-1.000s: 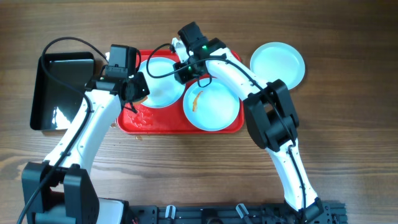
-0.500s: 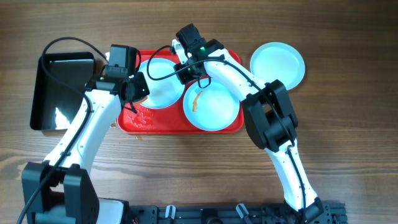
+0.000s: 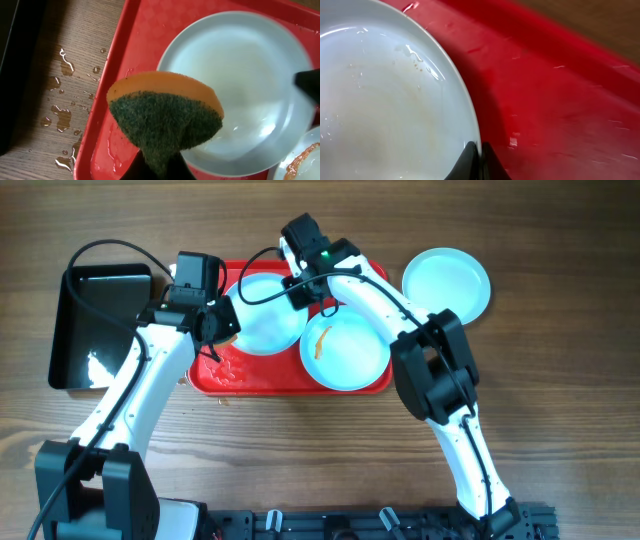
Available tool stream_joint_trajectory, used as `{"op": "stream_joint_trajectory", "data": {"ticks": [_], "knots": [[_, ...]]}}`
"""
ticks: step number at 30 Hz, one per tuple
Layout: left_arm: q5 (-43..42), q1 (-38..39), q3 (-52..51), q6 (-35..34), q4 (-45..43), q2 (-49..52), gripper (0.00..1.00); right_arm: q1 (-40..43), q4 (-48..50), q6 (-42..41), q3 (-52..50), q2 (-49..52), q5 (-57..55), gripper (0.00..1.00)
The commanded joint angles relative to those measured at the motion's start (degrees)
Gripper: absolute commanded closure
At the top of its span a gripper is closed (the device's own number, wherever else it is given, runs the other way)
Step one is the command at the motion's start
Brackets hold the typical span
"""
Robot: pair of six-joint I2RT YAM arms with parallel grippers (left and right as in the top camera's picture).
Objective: Clean dirty plates on tray and stack at the side
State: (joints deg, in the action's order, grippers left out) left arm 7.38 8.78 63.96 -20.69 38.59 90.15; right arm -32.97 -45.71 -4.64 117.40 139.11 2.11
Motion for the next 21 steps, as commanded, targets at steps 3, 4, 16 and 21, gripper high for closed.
{"op": "stream_joint_trajectory", "data": {"ticks": [3, 4, 16, 21], "knots": [[-0.55, -0.13, -0.11, -0.76, -0.2, 0.2, 0.96, -0.39, -0.15, 5.57, 2.8, -12.26, -18.69, 0.95], [-0.55, -0.13, -0.11, -0.76, -0.2, 0.2, 0.96, -0.63, 0.0, 6.47, 2.8, -13.46, -21.0, 0.96], [-0.55, -0.13, -0.11, -0.76, -0.33, 0.2, 0.96, -7.48, 4.26, 17.84, 2.8, -18.97, -50.58, 0.96], [-0.55, -0.13, -0.11, -0.76, -0.37, 0.2, 0.96, -11.74, 7.89, 23.39, 2.8, -18.97, -59.95, 0.96]]}}
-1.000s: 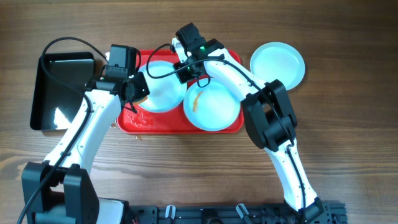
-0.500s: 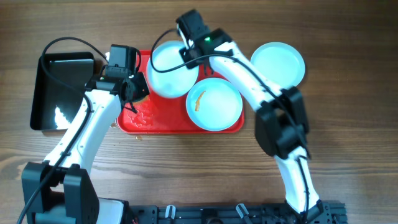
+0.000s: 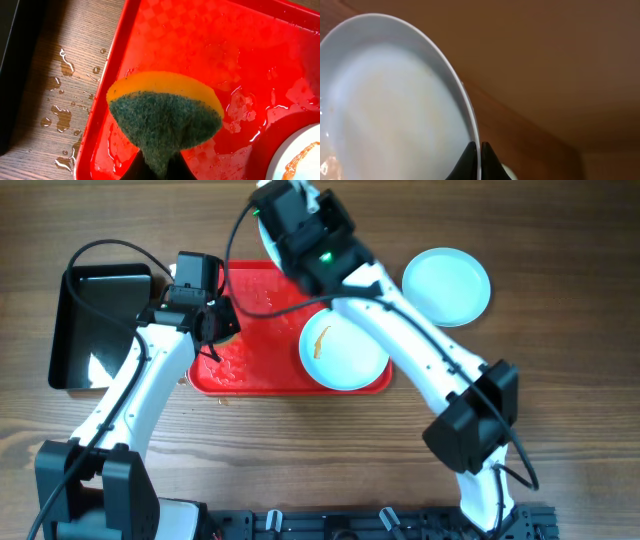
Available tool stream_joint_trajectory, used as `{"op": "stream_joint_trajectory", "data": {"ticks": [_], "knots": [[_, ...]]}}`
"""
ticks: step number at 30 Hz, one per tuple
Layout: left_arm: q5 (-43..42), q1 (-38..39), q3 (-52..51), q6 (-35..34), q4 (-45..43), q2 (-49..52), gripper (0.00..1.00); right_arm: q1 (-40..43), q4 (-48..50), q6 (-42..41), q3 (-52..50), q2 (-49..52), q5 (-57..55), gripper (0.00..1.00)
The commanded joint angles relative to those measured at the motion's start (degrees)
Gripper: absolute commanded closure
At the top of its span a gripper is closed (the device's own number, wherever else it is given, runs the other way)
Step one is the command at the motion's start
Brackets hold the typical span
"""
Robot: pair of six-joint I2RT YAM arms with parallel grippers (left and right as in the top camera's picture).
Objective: Clean dirty plates on tray and stack at the side
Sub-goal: 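Lift the plate and stack it on the plate at the right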
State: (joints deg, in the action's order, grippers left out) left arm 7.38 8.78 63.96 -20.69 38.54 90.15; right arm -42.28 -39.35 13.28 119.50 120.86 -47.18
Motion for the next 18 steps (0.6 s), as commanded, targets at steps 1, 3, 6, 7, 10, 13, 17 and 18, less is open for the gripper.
{"op": "stream_joint_trajectory", "data": {"ticks": [1, 3, 6, 7, 10, 13, 17, 18], "knots": [[-0.55, -0.13, -0.11, -0.79, -0.33, 0.2, 0.96, -3.06, 2.1, 6.73, 0.7, -0.7, -11.08, 0.96], [-0.55, -0.13, -0.11, -0.76, -0.33, 0.2, 0.96, -3.69, 2.47, 7.72, 0.7, -0.72, -11.17, 0.96], [-0.55, -0.13, -0.11, -0.79, -0.33, 0.2, 0.96, -4.04, 2.45, 7.48, 0.7, -0.7, -11.15, 0.96], [-0.55, -0.13, -0.11, -0.79, -0.35, 0.2, 0.96, -3.87, 2.4, 7.02, 0.7, -0.7, -11.15, 0.96], [-0.55, -0.13, -0.11, -0.76, -0.33, 0.2, 0.96, -2.75, 1.49, 3.78, 0.7, -0.7, -11.04, 0.96], [-0.55, -0.13, -0.11, -0.76, -0.33, 0.2, 0.96, -0.94, -2.32, -1.77, 0.7, -0.72, -6.91, 0.96], [-1.4, -0.13, -0.11, -0.76, -0.35, 0.2, 0.96, 4.79, -12.31, -15.3, 0.7, -0.74, 11.87, 0.96], [-1.88, -0.13, -0.11, -0.76, -0.35, 0.2, 0.96, 6.91, -14.4, -18.08, 0.7, -0.74, 18.08, 0.96]]}}
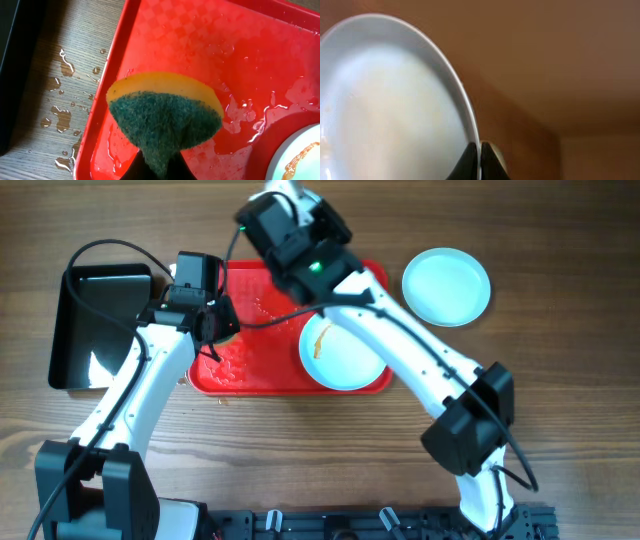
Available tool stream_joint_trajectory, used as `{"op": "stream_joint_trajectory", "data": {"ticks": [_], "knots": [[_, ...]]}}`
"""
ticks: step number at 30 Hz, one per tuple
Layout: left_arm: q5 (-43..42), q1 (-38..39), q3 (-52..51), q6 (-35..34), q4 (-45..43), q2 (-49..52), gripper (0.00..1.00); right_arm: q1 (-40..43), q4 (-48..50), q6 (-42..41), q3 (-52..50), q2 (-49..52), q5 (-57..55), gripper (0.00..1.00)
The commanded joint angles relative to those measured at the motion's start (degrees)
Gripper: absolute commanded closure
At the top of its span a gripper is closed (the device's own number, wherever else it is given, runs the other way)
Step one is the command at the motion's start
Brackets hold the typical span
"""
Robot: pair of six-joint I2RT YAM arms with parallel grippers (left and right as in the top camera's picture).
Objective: Clean dirty plates on tray and stack at the side
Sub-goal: 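Lift the plate and stack it on the plate at the right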
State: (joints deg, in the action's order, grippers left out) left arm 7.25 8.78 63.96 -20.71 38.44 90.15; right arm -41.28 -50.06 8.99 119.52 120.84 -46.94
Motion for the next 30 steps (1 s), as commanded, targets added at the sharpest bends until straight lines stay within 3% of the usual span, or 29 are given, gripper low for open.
{"op": "stream_joint_trajectory", "data": {"ticks": [1, 6, 8, 12, 17, 23, 26, 30], "knots": [[-1.92, -0.13, -0.11, -0.74, -0.24, 0.2, 0.96, 8.41, -5.62, -15.37, 0.68, -0.72, 25.49, 0.96], [-1.88, -0.13, -0.11, -0.72, -0.26, 0.2, 0.96, 25.57, -12.07, -15.06, 0.61, -0.72, 66.49, 0.96], [-1.9, -0.13, -0.11, -0.74, -0.26, 0.2, 0.96, 31.47, -14.19, -14.97, 0.57, -0.72, 72.37, 0.96], [-1.9, -0.13, -0.11, -0.76, -0.52, 0.2, 0.96, 43.36, -18.23, -12.28, -1.16, -0.72, 73.29, 0.96], [-1.92, -0.13, -0.11, -0.81, -1.36, 0.55, 0.96, 52.5, -17.25, -10.08, -7.82, -0.7, 73.31, 0.96], [-3.39, -0.13, -0.11, -1.2, -2.01, 1.07, 0.96, 55.06, -9.03, -10.8, -17.9, -0.68, 71.97, 0.96], [-3.37, -0.13, -0.11, -1.18, -1.97, 1.16, 0.96, 55.06, -4.31, -16.41, -22.77, -0.68, 64.08, 0.96], [-3.37, -0.13, -0.11, -1.16, -2.01, 1.16, 0.96, 55.06, -0.35, -16.46, -25.16, -0.68, 60.94, 0.96]]}}
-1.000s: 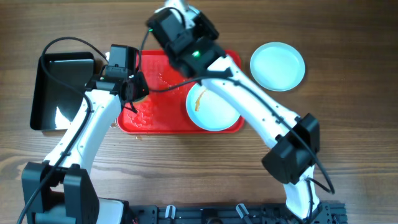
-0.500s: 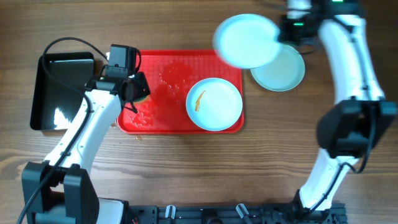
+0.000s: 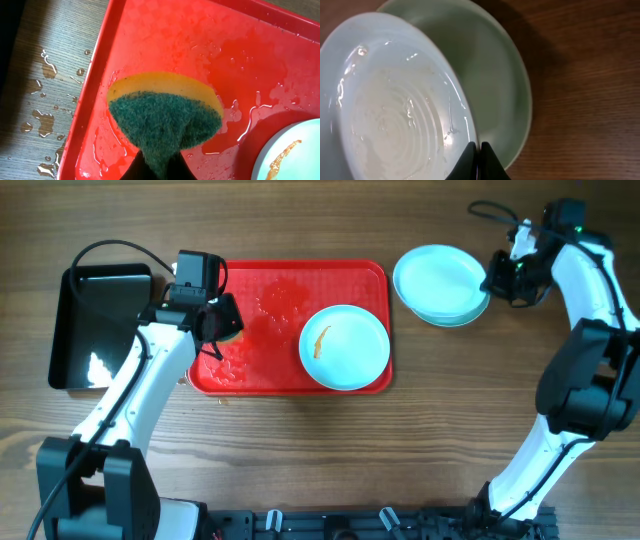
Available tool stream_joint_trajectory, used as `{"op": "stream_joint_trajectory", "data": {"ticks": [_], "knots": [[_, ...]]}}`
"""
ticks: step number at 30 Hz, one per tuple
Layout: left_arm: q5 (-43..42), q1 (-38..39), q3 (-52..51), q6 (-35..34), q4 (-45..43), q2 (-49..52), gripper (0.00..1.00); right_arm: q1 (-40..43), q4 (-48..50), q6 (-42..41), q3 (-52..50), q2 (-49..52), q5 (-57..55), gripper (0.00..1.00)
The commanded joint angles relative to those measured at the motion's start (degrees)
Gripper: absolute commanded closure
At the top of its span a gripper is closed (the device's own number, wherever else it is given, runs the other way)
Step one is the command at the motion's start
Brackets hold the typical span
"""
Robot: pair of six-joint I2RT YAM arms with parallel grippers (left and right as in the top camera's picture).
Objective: Clean dirty plates on tray and stack at the side
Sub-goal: 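Lift the plate and stack it on the plate at the right, then move the right gripper to the last plate on the tray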
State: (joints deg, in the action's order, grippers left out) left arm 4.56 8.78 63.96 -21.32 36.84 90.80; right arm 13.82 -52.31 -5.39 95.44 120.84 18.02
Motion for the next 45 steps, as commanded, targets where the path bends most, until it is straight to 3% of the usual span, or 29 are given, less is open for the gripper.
{"op": "stream_joint_trajectory", "data": {"ticks": [1, 4, 5, 6, 7, 9, 13, 17, 20, 23, 29, 38, 45], "knots": [[-0.68, -0.13, -0.11, -0.55, -0.46, 0.5, 0.96, -0.04, 2.25, -2.1, -1.07, -0.68, -4.2, 0.96], [-0.68, -0.13, -0.11, -0.57, -0.79, 0.5, 0.96, -0.04, 3.48, -2.14, -1.07, -0.68, -4.59, 0.95], [-0.7, -0.13, -0.11, -0.57, -0.81, 0.5, 0.96, -0.04, 3.76, -2.19, -1.07, -0.68, -4.57, 0.86], [-0.7, -0.13, -0.11, -0.57, -0.81, 0.5, 0.96, -0.07, 3.87, -2.19, -1.05, -0.68, -4.57, 0.71], [-0.68, -0.13, -0.11, -0.57, -0.81, 0.5, 0.96, -0.15, 3.82, -2.25, -1.05, -0.68, -4.55, 0.43], [-0.7, -0.13, -0.11, -0.55, -0.81, 0.5, 0.96, -0.35, 3.28, -2.27, -1.05, -0.68, -4.52, 0.3], [-0.68, -0.13, -0.11, -0.55, -0.83, 0.5, 0.96, -1.49, 0.94, -1.36, -0.94, -0.74, 0.39, 0.3], [-0.68, -0.13, -0.11, -0.57, -1.07, 0.5, 0.96, -4.61, -1.55, 5.38, -0.92, -1.84, 15.5, 0.35], [-0.7, -0.13, -0.11, -0.57, -1.29, 0.5, 0.96, -9.11, -3.3, 5.38, -0.92, -3.37, 16.17, 0.35], [-0.7, -0.13, -0.11, -0.57, -1.29, 0.5, 0.96, -14.88, -3.82, 5.18, -0.92, -3.85, 11.37, 0.35], [-0.7, -0.13, -0.11, -0.57, -1.25, 0.5, 0.96, -27.5, -0.61, 9.4, -1.07, -2.43, -9.29, 0.36], [-0.7, -0.13, -0.11, -0.57, -1.27, 0.5, 0.96, -35.01, 0.46, 16.02, -1.07, 0.52, -21.42, 0.37], [-0.72, -0.13, -0.11, -0.57, -1.27, 0.5, 0.96, -34.84, 2.08, 22.08, -1.07, 4.31, -17.14, 0.37]]}}
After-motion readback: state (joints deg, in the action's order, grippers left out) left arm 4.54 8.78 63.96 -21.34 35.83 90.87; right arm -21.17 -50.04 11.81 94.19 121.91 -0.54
